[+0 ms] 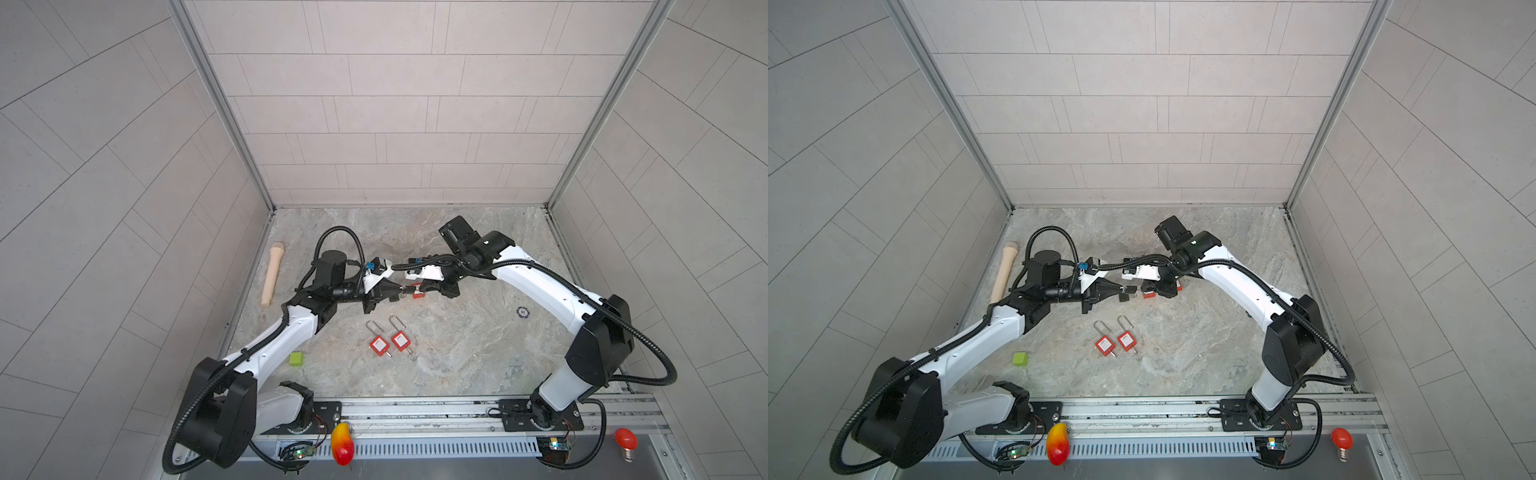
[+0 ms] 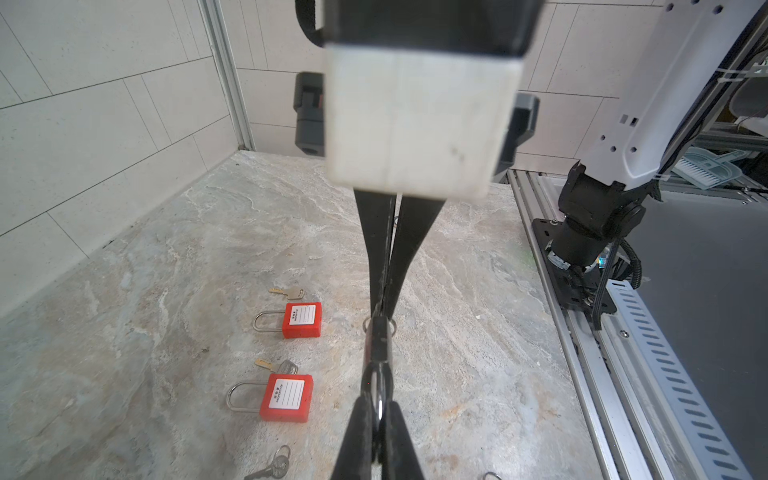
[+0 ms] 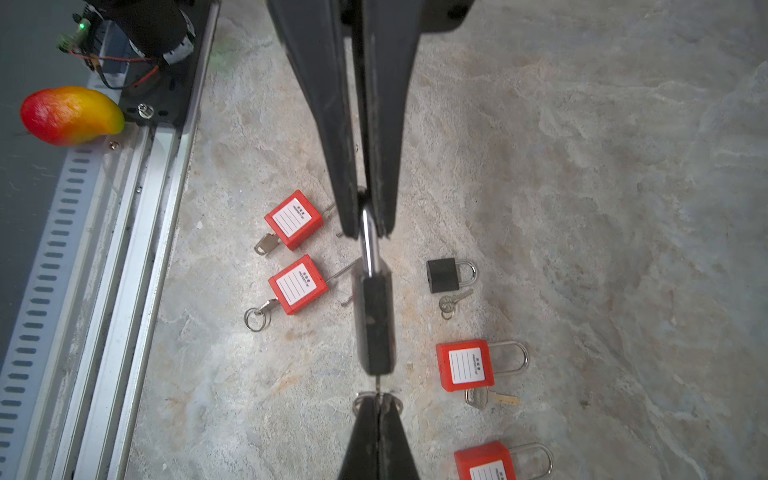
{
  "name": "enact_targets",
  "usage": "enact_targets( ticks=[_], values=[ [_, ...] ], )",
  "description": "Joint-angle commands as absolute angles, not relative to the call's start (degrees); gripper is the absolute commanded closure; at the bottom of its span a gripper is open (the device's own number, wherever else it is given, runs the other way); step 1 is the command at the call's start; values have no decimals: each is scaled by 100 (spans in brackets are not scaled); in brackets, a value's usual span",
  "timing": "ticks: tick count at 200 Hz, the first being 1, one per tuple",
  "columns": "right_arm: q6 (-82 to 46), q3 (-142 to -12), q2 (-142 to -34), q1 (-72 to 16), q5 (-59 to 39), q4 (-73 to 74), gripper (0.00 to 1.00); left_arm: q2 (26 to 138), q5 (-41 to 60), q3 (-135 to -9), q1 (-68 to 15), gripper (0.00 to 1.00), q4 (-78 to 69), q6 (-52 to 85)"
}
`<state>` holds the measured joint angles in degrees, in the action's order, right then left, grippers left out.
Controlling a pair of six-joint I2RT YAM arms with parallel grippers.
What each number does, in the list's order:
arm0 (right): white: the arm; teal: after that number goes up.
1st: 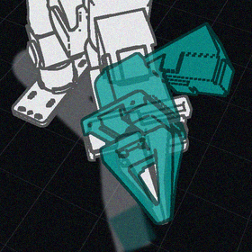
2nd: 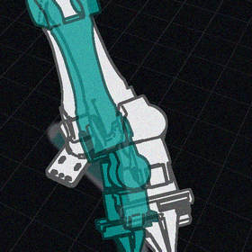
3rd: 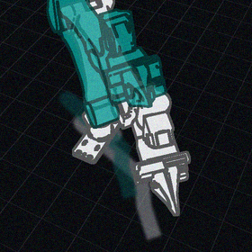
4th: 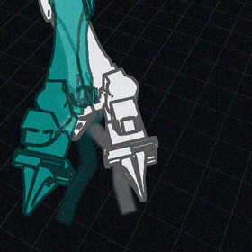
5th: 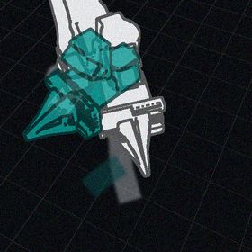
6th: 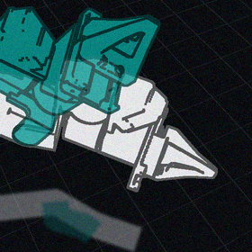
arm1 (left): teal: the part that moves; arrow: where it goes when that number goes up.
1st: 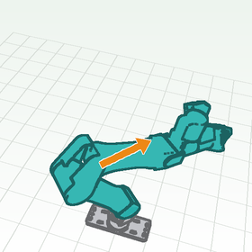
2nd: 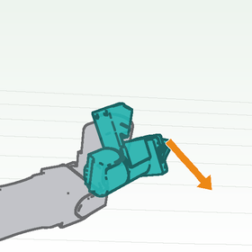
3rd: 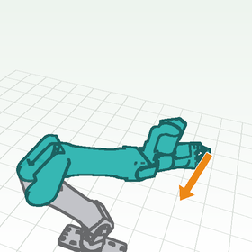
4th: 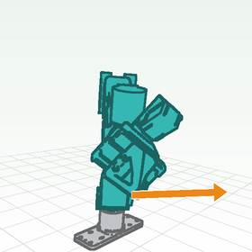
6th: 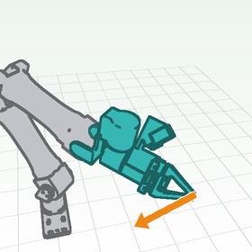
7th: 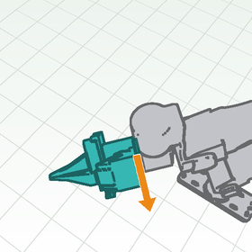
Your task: Lock with the key
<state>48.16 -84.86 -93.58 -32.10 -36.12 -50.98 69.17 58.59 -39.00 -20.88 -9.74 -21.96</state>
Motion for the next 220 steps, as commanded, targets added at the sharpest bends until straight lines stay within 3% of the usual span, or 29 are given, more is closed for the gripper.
enact_targets(
  ticks=[1,56,138,173,220],
  values=[
    [5048,-8448,-9211,-3098,-3261,-5447,100,6686,5984,-4041,-2057,100,-953,-2435],
    [4803,-8226,-9100,-2911,-3252,-5218,100,6609,5806,-4253,-1881,100,47,-2882],
    [2596,-7480,-8861,-2919,-2461,-3367,100,7541,4240,-6290,-1494,100,5117,-4939],
    [1463,-7191,-8804,-2959,-2010,-2422,100,8041,3547,-6616,-1494,100,5643,-5126],
    [1055,-6628,-8496,-3024,-1548,-1720,100,9082,3126,-7323,-1494,100,6259,-5289]
  ],
)
